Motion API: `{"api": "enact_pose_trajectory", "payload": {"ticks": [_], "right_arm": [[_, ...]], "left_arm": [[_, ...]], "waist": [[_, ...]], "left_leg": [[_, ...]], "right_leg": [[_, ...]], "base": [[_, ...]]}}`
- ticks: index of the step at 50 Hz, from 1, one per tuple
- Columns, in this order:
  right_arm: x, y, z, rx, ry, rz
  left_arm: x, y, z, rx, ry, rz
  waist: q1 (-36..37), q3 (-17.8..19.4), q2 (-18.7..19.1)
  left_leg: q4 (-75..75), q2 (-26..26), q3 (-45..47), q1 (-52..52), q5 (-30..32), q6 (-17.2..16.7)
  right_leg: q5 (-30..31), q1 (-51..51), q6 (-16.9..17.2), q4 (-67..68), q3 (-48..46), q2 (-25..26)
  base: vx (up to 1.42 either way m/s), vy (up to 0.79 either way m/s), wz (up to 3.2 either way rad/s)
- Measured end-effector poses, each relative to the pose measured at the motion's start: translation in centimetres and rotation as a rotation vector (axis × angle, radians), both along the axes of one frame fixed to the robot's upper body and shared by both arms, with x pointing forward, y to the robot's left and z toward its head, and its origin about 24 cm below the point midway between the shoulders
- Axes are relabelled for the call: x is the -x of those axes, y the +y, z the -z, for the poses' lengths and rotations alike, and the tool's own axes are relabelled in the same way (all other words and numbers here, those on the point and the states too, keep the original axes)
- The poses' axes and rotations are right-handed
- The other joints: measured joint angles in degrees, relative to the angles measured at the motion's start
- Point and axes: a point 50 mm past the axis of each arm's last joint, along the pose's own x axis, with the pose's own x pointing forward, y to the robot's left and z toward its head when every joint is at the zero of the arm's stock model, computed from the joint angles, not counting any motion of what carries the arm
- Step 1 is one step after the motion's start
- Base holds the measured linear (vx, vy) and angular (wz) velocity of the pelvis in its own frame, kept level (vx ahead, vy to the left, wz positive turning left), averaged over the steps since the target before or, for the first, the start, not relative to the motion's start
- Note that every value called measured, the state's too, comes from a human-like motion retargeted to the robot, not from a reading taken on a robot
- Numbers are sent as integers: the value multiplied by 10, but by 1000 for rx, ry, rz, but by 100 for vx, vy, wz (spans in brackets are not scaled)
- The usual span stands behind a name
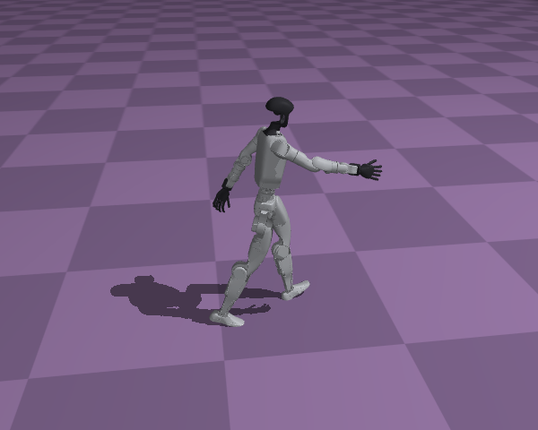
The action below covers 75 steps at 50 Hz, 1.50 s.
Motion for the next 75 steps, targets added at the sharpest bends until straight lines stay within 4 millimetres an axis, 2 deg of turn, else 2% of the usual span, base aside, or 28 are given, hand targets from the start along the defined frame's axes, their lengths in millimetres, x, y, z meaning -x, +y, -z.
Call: {"api": "enact_pose_trajectory", "payload": {"ticks": [3, 6, 9, 12, 14, 16, 20, 24, 27, 30, 33, 35, 38, 40, 42, 45, 48, 51, 55, 58, 60, 62, 65, 67, 69, 71, 73, 75], "right_arm": [[20, -1, 77, -31, 150, -2], [76, -3, 189, 132, 478, -40], [179, 8, 295, 244, 920, -196], [307, 29, 358, 290, 1362, -451], [391, 40, 373, 290, 1628, -590], [464, 51, 371, 200, 1824, -722], [580, 61, 339, -72, 2085, -713], [649, 65, 301, -344, 2228, -504], [672, 72, 284, -518, 2281, -403], [670, 81, 284, -621, 2281, -392], [630, 76, 311, -511, 2214, -454], [589, 73, 334, -351, 2135, -524], [506, 55, 363, -26, 1959, -514], [438, 35, 372, 182, 1799, -418], [356, 12, 366, 310, 1566, -262], [223, -15, 318, 348, 1133, -26], [120, -28, 236, 264, 745, 90], [59, -39, 149, 280, 471, 122], [30, -62, 58, 462, 291, 181], [30, -79, 25, 546, 265, 241], [31, -86, 17, 543, 263, 267], [32, -87, 19, 499, 249, 281], [37, -82, 43, 386, 202, 288], [46, -74, 77, 291, 209, 268], [65, -64, 127, 196, 286, 236], [99, -52, 189, 109, 445, 196], [149, -34, 253, 34, 666, 148], [215, -11, 309, -16, 922, 81]], "left_arm": [[-76, 11, 25, -23, -165, 137], [-181, 29, 33, -114, -385, 368], [-310, 43, 7, -292, -678, 543], [-436, 37, -62, -431, -1049, 463], [-501, 24, -124, -415, -1274, 332], [-547, 11, -192, -351, -1519, 205], [-585, -4, -315, -295, -1917, 165], [-587, -8, -392, -359, -2153, 245], [-584, -11, -418, -330, -2245, 248], [-583, -14, -413, -206, -2268, 191], [-581, -5, -381, -155, -2226, 24], [-577, 0, -341, -185, -2142, 3], [-549, 16, -233, -272, -1836, 41], [-500, 31, -143, -335, -1518, 113], [-422, 42, -59, -339, -1136, 252], [-277, 47, 15, -250, -583, 416], [-140, 37, 30, -137, -191, 458], [-32, 20, 11, -81, 27, 343], [62, 0, -32, -77, 185, 67], [95, -11, -55, -64, 270, -34], [102, -18, -60, -44, 299, -50], [95, -25, -52, -32, 290, -56], [64, -32, -28, -16, 204, -46], [27, -31, -6, -8, 96, -36], [-24, -23, 16, -14, -33, -11], [-88, -8, 32, -49, -178, 48], [-169, 12, 38, -141, -351, 118], [-261, 28, 25, -270, -555, 141]], "waist": [[-25, 4, 26], [-63, -4, 37], [-109, -13, 42], [-161, -16, 46], [-195, -18, 52], [-235, -18, 64], [-316, -21, 83], [-366, -29, 86], [-377, -45, 78], [-374, -68, 64], [-381, -39, 30], [-357, -22, 7], [-290, -19, -10], [-258, -18, -31], [-250, -43, -44], [-214, -49, -44], [-150, -34, -45], [-84, -32, -51], [-21, -41, -69], [-6, -51, -86], [-3, -58, -94], [10, -50, -89], [35, -20, -31], [25, -13, 1], [6, -9, 19], [-16, -14, 29], [-46, -28, 28], [-89, -36, 28]], "left_leg": [[-60, 9, 4, 66, 54, -48], [-60, 7, -35, 106, 51, -42], [-56, 3, -93, 129, 24, -16], [-34, 0, -148, 138, -6, 7], [-31, -2, -173, 148, -14, 16], [-31, 0, -198, 163, -21, 24], [-46, 10, -236, 208, -28, 24], [-45, 12, -256, 246, -36, 20], [-28, -1, -263, 256, -46, 18], [-5, -26, -275, 261, -59, 8], [7, -74, -313, 327, -64, 3], [10, -96, -316, 367, -49, 5], [73, -106, -271, 366, 15, 22], [207, -122, -243, 318, 42, 52], [445, -122, -222, 182, 29, 82], [735, -98, -201, 19, -21, 104], [909, -79, -181, -90, -94, 122], [984, -63, -168, -196, -139, 132], [930, -52, -157, -314, -135, 140], [762, -39, -126, -335, -116, 157], [585, -35, -88, -305, -110, 157], [345, -46, -40, -216, -84, 121], [44, -40, 12, -47, -8, 32], [-35, -34, 25, 17, 36, -7], [-60, -35, 18, 61, 56, -28], [-60, -36, -7, 89, 51, -32], [-60, -45, -48, 100, 37, -22], [-60, -57, -102, 109, 20, -10]], "right_leg": [[43, 32, -16, 52, -5, 25], [118, -8, -27, 206, -48, 44], [130, -132, -26, 479, -96, 53], [89, -267, -32, 735, -129, 47], [68, -351, -40, 864, -147, 35], [61, -419, -41, 948, -165, 24], [47, -523, -18, 989, -178, 36], [-5, -567, -11, 872, -185, 48], [-34, -549, -28, 681, -221, 19], [-38, -463, -39, 365, -295, -2], [61, -288, 9, -2, -355, 4], [93, -243, 63, -59, -360, -3], [96, -217, 73, -59, -307, 9], [82, -182, 73, -59, -273, -11], [63, -177, 58, -59, -255, -33], [35, -161, 18, -59, -214, -27], [4, -142, -18, -38, -158, -19], [-9, -130, -34, -35, -114, -14], [-12, -125, -30, -38, -86, -19], [-15, -124, -23, -35, -82, -26], [-19, -123, -15, -30, -77, -29], [-28, -105, -4, -24, -61, -24], [-48, -30, -2, -6, -23, 26], [-42, 6, -10, 22, -12, 52], [-13, 13, -19, 85, -18, 64], [15, -32, -21, 226, -42, 72], [25, -123, -17, 420, -78, 67], [17, -212, -21, 602, -111, 56]], "base": [[80, 34, 28], [76, 33, 108], [69, 26, 149], [65, 16, 144], [63, 12, 112], [64, 8, 101], [64, -1, 85], [65, -9, 50], [65, -11, 22], [69, -15, 35], [78, -19, 65], [75, -25, -36], [70, -33, -133], [71, -17, -105], [63, -9, -58], [62, -10, -110], [64, -4, -160], [61, 2, -137], [59, 9, -67], [60, 12, -11], [65, 14, -25], [72, 17, -90], [78, 22, -116], [76, 26, -23], [71, 27, 47], [66, 26, 96], [58, 21, 156], [54, 14, 219]]}}
